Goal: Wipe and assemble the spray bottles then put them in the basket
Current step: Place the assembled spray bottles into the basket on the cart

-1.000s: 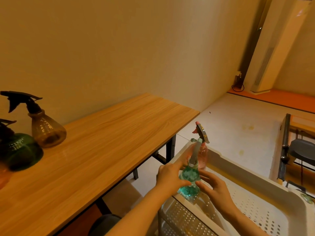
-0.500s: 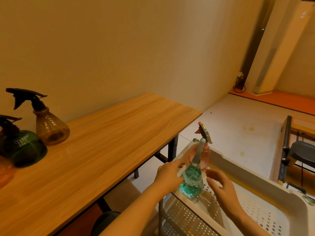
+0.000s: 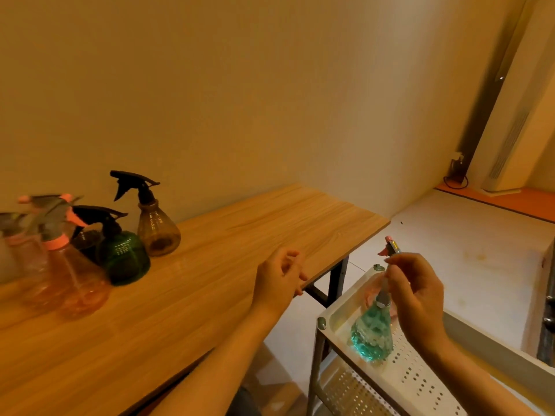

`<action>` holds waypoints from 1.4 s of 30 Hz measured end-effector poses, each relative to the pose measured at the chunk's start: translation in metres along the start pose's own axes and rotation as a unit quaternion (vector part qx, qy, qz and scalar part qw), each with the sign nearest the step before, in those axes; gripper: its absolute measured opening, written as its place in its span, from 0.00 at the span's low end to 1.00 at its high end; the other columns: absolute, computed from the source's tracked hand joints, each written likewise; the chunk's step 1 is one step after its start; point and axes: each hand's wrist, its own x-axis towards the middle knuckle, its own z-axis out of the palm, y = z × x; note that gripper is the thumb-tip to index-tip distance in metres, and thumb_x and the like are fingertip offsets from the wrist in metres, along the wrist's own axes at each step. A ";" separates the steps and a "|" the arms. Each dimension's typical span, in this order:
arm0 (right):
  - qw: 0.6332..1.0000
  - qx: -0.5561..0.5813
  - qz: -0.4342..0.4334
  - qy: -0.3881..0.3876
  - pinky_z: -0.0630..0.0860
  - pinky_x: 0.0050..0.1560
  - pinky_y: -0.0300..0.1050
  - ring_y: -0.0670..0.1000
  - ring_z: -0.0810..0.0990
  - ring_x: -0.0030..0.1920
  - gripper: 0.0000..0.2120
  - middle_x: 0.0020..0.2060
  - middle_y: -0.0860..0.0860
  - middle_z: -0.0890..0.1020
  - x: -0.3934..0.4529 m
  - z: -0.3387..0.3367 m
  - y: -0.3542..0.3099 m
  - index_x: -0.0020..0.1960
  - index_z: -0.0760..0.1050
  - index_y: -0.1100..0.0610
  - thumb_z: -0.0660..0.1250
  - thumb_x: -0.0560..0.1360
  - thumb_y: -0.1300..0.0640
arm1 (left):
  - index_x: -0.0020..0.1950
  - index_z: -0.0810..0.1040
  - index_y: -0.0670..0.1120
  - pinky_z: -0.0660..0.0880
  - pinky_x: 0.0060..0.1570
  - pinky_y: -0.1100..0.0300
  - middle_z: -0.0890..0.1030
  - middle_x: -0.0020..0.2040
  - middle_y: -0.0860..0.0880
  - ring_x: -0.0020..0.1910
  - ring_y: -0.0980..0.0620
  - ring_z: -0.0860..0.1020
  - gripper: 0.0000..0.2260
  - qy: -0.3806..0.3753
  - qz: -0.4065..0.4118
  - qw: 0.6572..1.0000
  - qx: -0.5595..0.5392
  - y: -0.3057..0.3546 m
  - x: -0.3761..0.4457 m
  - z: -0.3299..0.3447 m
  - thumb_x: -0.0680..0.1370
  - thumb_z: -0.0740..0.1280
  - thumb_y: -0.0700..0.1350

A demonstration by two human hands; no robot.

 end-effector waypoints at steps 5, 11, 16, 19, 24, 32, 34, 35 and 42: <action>0.993 0.056 -0.023 -0.099 0.74 0.28 0.40 0.48 0.77 0.29 0.08 0.37 0.51 0.80 0.012 0.088 -0.039 0.49 0.75 0.54 0.61 0.79 0.50 | 0.35 0.75 0.47 0.70 0.27 0.65 0.75 0.26 0.52 0.25 0.61 0.72 0.16 0.133 0.007 0.991 0.022 0.005 -0.011 -0.084 0.81 0.59 0.47; 0.953 0.110 0.033 -0.282 0.74 0.32 0.37 0.48 0.80 0.35 0.04 0.38 0.52 0.81 -0.007 0.232 -0.060 0.53 0.73 0.50 0.63 0.78 0.55 | 0.40 0.74 0.46 0.69 0.26 0.65 0.75 0.32 0.46 0.27 0.56 0.72 0.09 0.276 0.022 0.960 0.054 -0.011 -0.038 -0.205 0.80 0.60 0.43; 0.919 0.104 0.049 -0.378 0.78 0.49 0.40 0.42 0.78 0.50 0.15 0.53 0.44 0.77 -0.038 0.351 -0.070 0.57 0.71 0.46 0.71 0.73 0.53 | 0.46 0.71 0.55 0.72 0.37 0.66 0.76 0.42 0.54 0.40 0.58 0.76 0.06 0.405 -0.026 0.905 0.129 -0.036 -0.062 -0.295 0.79 0.63 0.43; 0.917 0.090 0.035 -0.388 0.74 0.57 0.38 0.39 0.74 0.56 0.27 0.56 0.40 0.74 -0.056 0.400 -0.078 0.63 0.69 0.46 0.75 0.68 0.48 | 0.53 0.70 0.52 0.72 0.37 0.68 0.75 0.44 0.53 0.42 0.57 0.75 0.08 0.454 -0.040 0.879 0.144 -0.047 -0.069 -0.331 0.78 0.64 0.41; 0.923 0.100 0.006 -0.372 0.73 0.57 0.38 0.40 0.72 0.59 0.34 0.57 0.38 0.73 -0.079 0.436 -0.089 0.64 0.66 0.43 0.78 0.63 0.45 | 0.56 0.69 0.49 0.71 0.38 0.72 0.74 0.45 0.53 0.41 0.57 0.74 0.11 0.485 -0.049 0.858 0.163 -0.062 -0.072 -0.367 0.77 0.65 0.38; 0.921 0.109 0.022 -0.373 0.76 0.58 0.44 0.43 0.74 0.59 0.40 0.57 0.40 0.73 -0.089 0.425 -0.087 0.65 0.66 0.45 0.77 0.58 0.38 | 0.59 0.67 0.49 0.71 0.39 0.69 0.73 0.50 0.51 0.44 0.56 0.74 0.14 0.482 -0.082 0.851 0.191 -0.078 -0.060 -0.396 0.77 0.65 0.37; 0.916 0.117 0.006 -0.384 0.76 0.55 0.42 0.41 0.74 0.58 0.36 0.58 0.38 0.72 -0.091 0.416 -0.080 0.62 0.65 0.39 0.78 0.59 0.39 | 0.65 0.66 0.49 0.71 0.44 0.65 0.73 0.58 0.48 0.51 0.53 0.74 0.19 0.455 -0.132 0.860 0.191 -0.087 -0.054 -0.401 0.76 0.67 0.39; 0.913 0.112 0.000 -0.391 0.76 0.55 0.41 0.40 0.74 0.58 0.35 0.58 0.37 0.72 -0.091 0.410 -0.078 0.61 0.65 0.37 0.79 0.60 0.44 | 0.68 0.64 0.48 0.73 0.48 0.62 0.71 0.63 0.48 0.56 0.52 0.74 0.24 0.433 -0.167 0.866 0.186 -0.090 -0.050 -0.401 0.75 0.70 0.41; 0.914 0.107 -0.004 -0.392 0.74 0.55 0.43 0.47 0.74 0.59 0.39 0.58 0.37 0.71 -0.090 0.387 -0.065 0.60 0.64 0.38 0.81 0.56 0.54 | 0.77 0.44 0.55 0.69 0.51 0.65 0.60 0.75 0.48 0.68 0.49 0.68 0.50 0.271 -0.277 0.915 0.114 -0.093 -0.022 -0.391 0.68 0.77 0.43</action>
